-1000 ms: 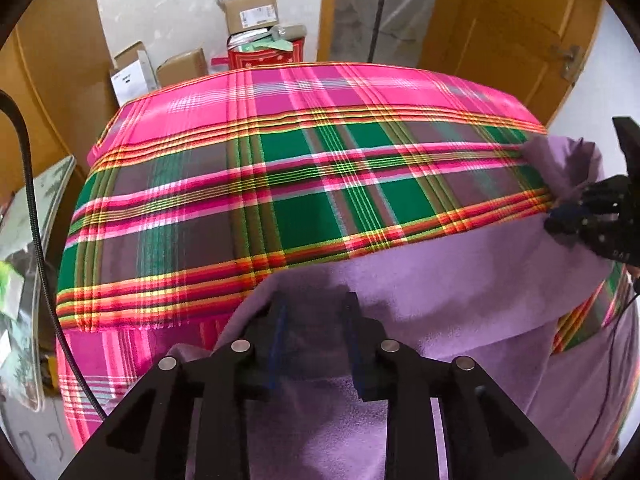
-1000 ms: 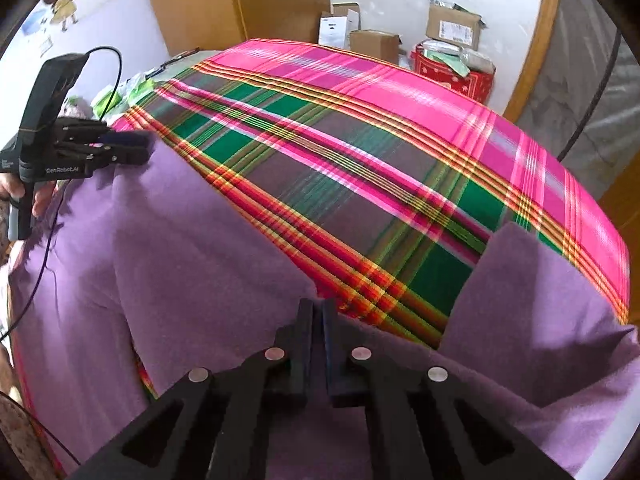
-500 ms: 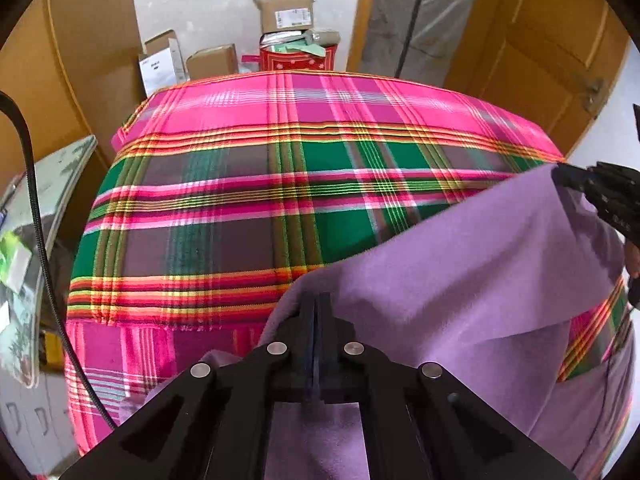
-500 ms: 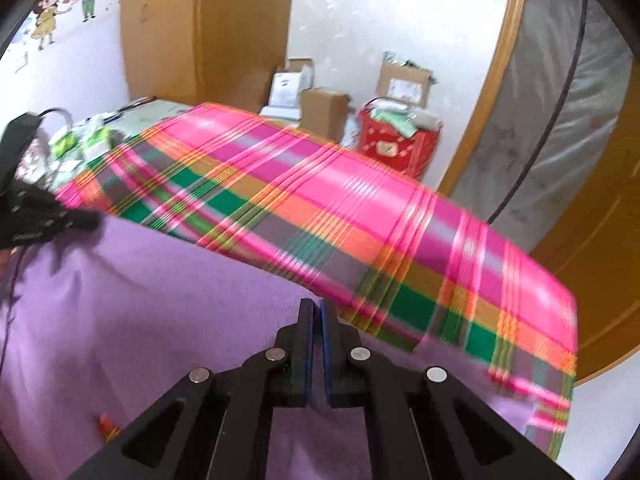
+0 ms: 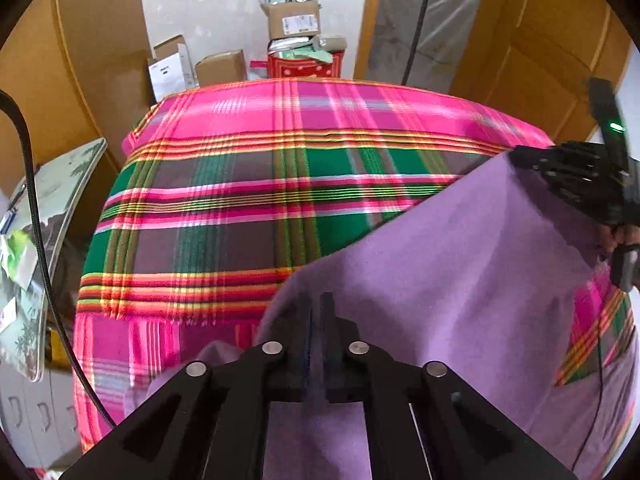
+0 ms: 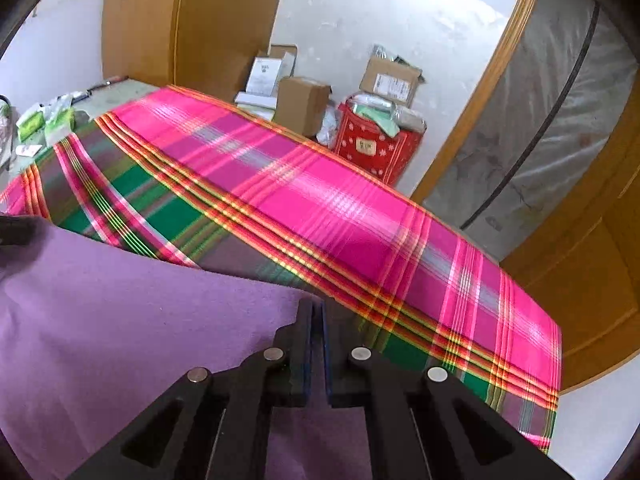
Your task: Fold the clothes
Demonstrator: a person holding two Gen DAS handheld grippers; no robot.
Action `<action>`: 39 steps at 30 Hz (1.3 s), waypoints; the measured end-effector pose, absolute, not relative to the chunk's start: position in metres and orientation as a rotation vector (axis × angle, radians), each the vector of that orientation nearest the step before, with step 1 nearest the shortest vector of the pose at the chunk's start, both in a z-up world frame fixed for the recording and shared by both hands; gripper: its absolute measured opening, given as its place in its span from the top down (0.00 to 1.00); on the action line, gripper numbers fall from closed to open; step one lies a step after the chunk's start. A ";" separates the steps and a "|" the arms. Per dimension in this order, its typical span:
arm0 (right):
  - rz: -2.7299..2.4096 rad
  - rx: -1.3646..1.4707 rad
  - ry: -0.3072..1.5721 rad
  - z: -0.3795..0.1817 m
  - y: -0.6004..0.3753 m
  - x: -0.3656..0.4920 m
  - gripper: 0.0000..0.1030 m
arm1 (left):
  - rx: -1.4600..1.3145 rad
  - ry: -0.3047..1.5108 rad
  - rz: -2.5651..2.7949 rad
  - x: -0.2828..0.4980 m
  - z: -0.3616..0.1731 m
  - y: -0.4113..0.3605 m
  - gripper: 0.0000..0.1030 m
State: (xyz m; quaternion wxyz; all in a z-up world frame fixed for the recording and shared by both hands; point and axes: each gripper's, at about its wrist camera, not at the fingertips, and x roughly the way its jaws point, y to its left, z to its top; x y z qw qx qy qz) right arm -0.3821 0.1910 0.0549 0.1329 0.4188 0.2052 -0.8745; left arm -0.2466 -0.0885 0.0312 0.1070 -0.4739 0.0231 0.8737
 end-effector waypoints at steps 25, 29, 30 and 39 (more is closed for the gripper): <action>-2.732 1.158 -0.307 0.112 0.401 -0.259 0.74 | -1.196 0.517 2.241 -0.159 0.019 0.097 0.76; -2.714 1.189 -0.336 0.092 0.421 -0.239 0.71 | -1.207 0.577 2.281 -0.164 0.010 0.109 0.74; -2.708 1.199 -0.326 0.086 0.424 -0.234 0.68 | -1.218 0.587 2.293 -0.166 0.008 0.110 0.74; -2.634 1.213 -0.366 0.066 0.432 -0.212 0.57 | -1.242 0.516 2.306 -0.181 0.001 0.112 0.75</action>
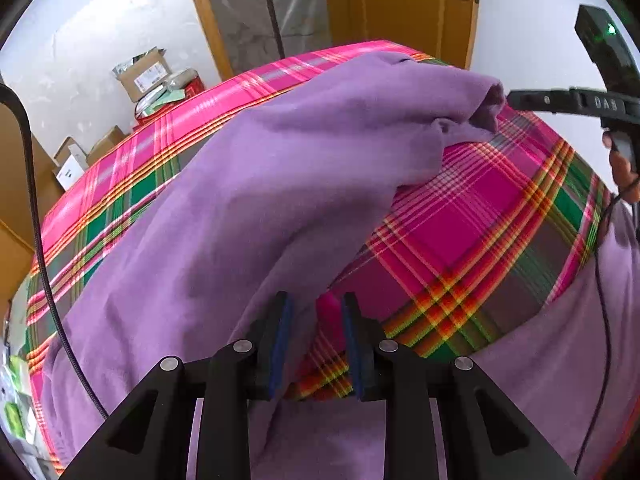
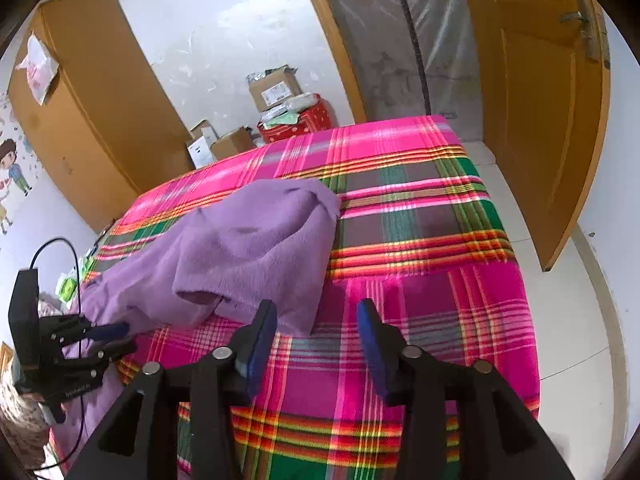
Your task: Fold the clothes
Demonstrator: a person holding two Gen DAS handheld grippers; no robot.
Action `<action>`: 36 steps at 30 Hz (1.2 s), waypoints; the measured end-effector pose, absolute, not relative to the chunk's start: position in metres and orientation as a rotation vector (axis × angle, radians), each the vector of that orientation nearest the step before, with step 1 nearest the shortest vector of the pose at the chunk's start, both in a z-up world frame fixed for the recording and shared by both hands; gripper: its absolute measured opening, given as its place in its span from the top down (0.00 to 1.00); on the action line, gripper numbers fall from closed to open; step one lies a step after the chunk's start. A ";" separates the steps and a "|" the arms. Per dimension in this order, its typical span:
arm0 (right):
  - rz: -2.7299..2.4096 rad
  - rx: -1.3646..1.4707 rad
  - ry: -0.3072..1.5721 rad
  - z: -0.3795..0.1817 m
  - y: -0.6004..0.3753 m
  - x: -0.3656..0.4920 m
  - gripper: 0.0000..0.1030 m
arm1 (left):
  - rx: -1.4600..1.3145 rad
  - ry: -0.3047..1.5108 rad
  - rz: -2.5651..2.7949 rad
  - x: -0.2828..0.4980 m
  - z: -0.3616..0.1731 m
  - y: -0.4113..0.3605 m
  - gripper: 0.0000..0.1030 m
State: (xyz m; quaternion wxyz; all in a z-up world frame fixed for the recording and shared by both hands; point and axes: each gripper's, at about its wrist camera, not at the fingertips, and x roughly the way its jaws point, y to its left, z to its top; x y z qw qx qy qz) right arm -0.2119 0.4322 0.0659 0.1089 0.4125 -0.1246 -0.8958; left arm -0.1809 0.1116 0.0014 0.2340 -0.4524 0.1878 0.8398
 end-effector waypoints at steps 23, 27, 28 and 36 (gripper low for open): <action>-2.532 1.308 -0.116 0.055 0.398 -0.229 0.54 | -1.183 0.444 2.302 -0.178 0.010 0.111 0.66; -2.535 1.325 -0.126 0.048 0.394 -0.237 0.54 | -1.204 0.476 2.312 -0.184 0.005 0.118 0.65; -2.538 1.327 -0.127 0.046 0.393 -0.239 0.54 | -1.216 0.480 2.317 -0.186 0.003 0.119 0.65; -2.572 1.339 -0.166 0.039 0.393 -0.246 0.76 | -1.219 0.471 2.355 -0.194 0.000 0.122 0.68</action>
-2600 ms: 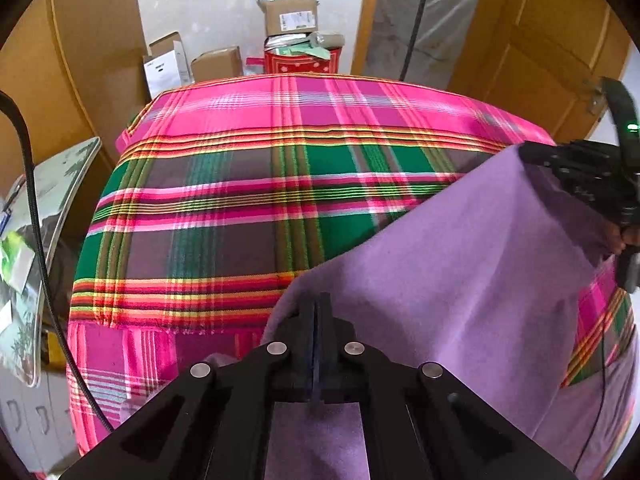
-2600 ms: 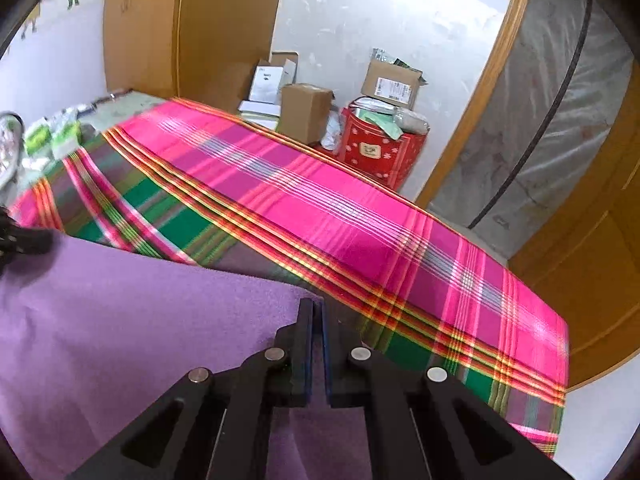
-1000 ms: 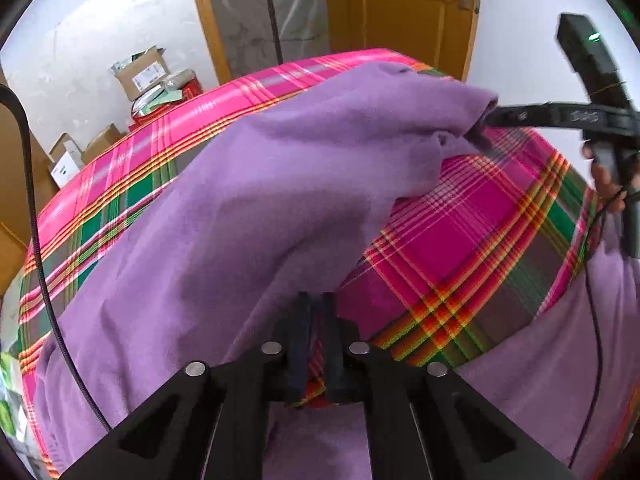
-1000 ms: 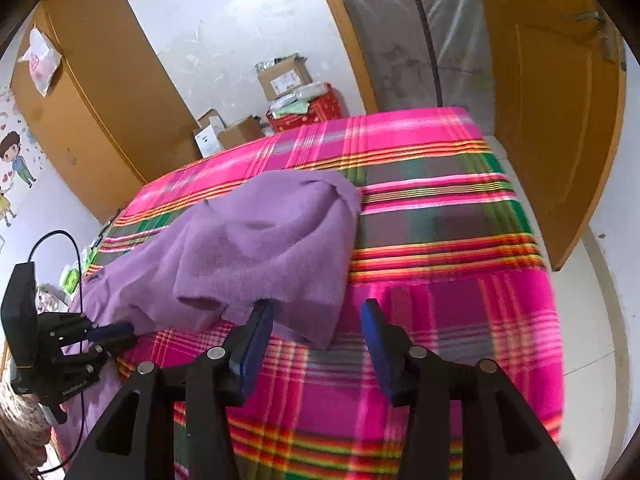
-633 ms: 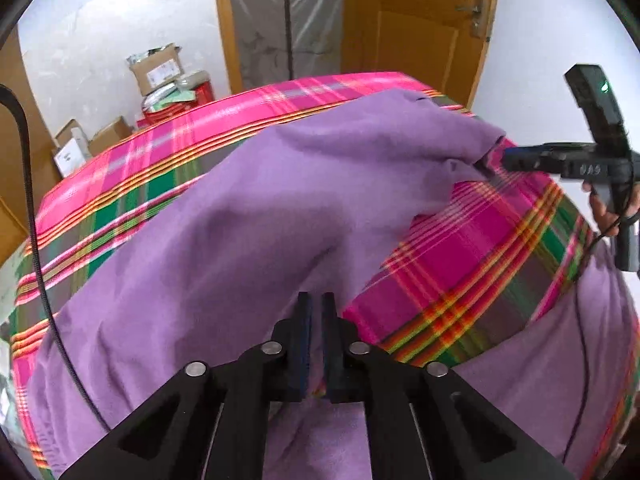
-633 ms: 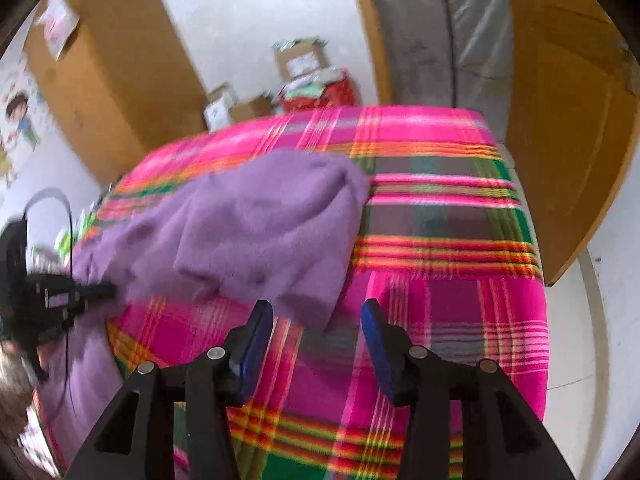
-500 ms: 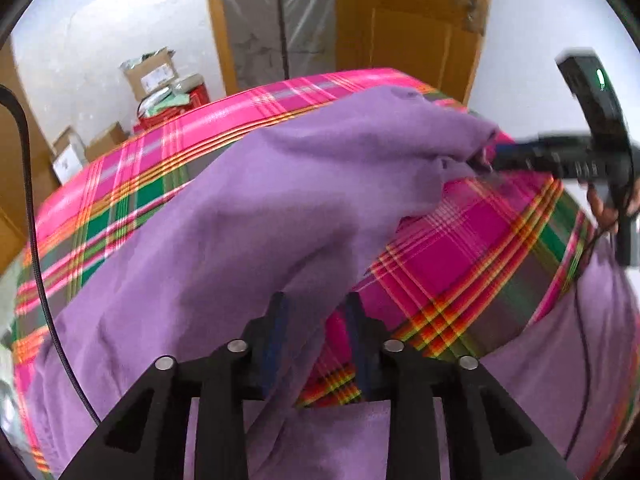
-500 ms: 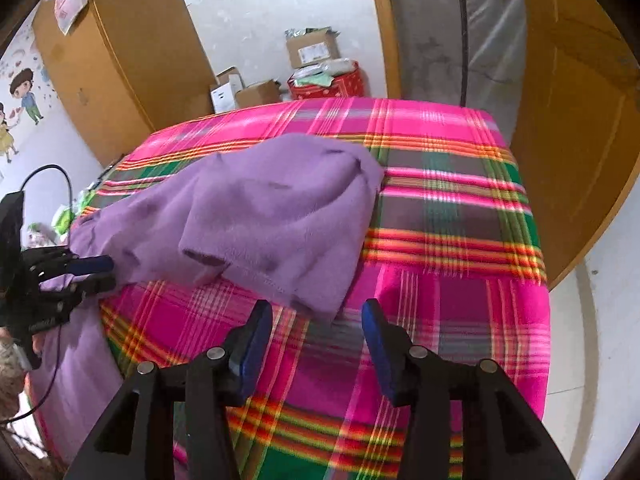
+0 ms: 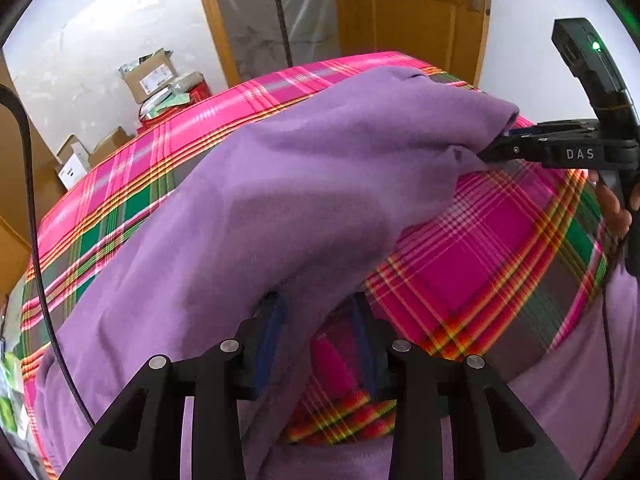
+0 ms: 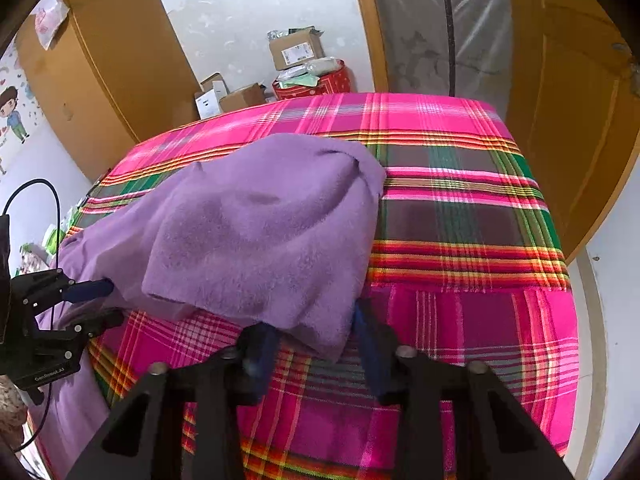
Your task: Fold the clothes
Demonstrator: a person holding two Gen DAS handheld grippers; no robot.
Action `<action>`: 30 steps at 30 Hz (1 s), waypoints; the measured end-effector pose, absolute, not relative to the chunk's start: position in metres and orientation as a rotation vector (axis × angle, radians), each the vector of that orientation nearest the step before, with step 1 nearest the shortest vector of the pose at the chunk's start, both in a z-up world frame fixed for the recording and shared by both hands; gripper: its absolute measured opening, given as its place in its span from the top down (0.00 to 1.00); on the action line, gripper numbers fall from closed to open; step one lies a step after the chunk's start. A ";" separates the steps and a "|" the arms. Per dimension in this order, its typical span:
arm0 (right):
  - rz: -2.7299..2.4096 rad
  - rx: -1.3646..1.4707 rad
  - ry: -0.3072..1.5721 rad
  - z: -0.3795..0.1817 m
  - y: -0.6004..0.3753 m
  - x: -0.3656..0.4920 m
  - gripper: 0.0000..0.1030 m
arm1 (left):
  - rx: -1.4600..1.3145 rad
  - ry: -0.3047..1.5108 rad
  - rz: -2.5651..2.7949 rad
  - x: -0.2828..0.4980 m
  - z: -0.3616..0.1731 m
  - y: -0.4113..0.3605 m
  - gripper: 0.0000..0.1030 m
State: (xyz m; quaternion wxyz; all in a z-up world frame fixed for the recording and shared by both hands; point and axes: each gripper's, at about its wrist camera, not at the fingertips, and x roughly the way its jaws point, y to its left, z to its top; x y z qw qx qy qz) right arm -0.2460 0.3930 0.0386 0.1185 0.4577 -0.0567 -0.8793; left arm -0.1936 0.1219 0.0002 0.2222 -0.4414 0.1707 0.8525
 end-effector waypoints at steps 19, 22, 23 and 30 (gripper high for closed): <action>-2.867 1.161 0.125 0.096 0.395 -0.223 0.92 | -1.205 0.198 2.393 -0.193 0.035 0.083 0.93; -2.901 1.123 0.193 0.108 0.391 -0.220 0.92 | -1.212 0.158 2.397 -0.193 0.037 0.076 0.93; -2.913 1.108 0.224 0.112 0.389 -0.219 0.92 | -1.212 0.145 2.400 -0.193 0.038 0.074 0.93; -2.911 1.007 0.539 0.123 0.359 -0.211 0.92 | -1.233 0.066 2.435 -0.194 0.039 0.053 0.93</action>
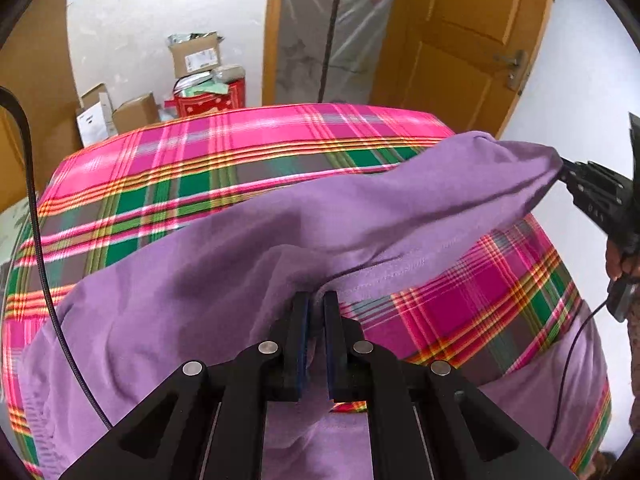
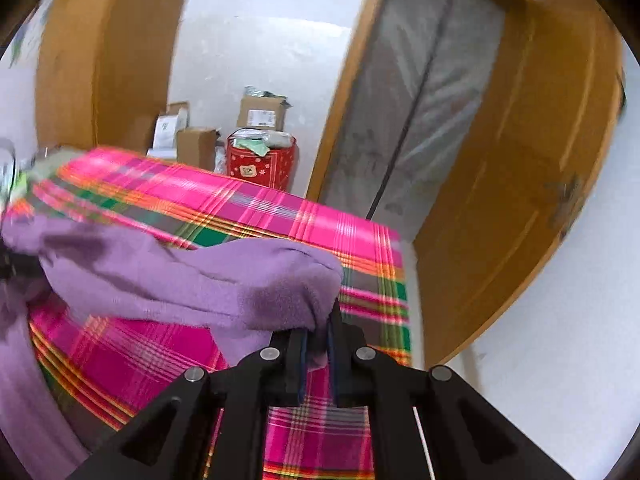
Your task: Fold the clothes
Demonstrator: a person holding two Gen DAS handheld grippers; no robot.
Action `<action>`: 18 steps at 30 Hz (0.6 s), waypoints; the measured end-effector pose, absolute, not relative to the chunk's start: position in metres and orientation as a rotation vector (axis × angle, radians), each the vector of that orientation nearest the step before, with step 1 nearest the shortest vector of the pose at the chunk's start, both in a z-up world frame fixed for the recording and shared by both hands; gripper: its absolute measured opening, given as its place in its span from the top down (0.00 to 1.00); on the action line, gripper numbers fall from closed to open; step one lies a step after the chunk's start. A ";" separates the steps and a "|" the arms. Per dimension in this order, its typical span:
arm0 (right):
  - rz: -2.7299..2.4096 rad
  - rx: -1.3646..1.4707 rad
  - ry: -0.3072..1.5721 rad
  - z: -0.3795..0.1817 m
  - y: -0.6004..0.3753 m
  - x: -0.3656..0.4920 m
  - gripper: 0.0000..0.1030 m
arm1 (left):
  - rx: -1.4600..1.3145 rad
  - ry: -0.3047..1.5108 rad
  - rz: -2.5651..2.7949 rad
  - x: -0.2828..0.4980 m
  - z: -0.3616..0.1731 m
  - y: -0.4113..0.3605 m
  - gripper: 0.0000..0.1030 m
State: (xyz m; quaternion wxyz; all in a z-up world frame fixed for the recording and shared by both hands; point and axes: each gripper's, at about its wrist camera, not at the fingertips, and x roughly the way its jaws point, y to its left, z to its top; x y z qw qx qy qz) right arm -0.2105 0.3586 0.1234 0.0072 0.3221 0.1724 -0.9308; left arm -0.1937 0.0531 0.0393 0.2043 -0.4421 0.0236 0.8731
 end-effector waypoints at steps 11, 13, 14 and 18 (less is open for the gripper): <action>-2.478 1.029 0.381 0.094 0.296 -0.202 0.92 | -1.275 0.016 2.466 -0.190 0.032 0.044 0.92; -2.437 1.044 0.341 0.087 0.289 -0.200 0.92 | -1.267 0.003 2.471 -0.187 0.036 0.045 0.91; -2.417 1.052 0.326 0.084 0.286 -0.200 0.92 | -1.263 -0.004 2.472 -0.186 0.038 0.046 0.90; -2.344 1.072 0.305 0.072 0.274 -0.201 0.92 | -1.231 -0.049 2.466 -0.180 0.047 0.049 0.87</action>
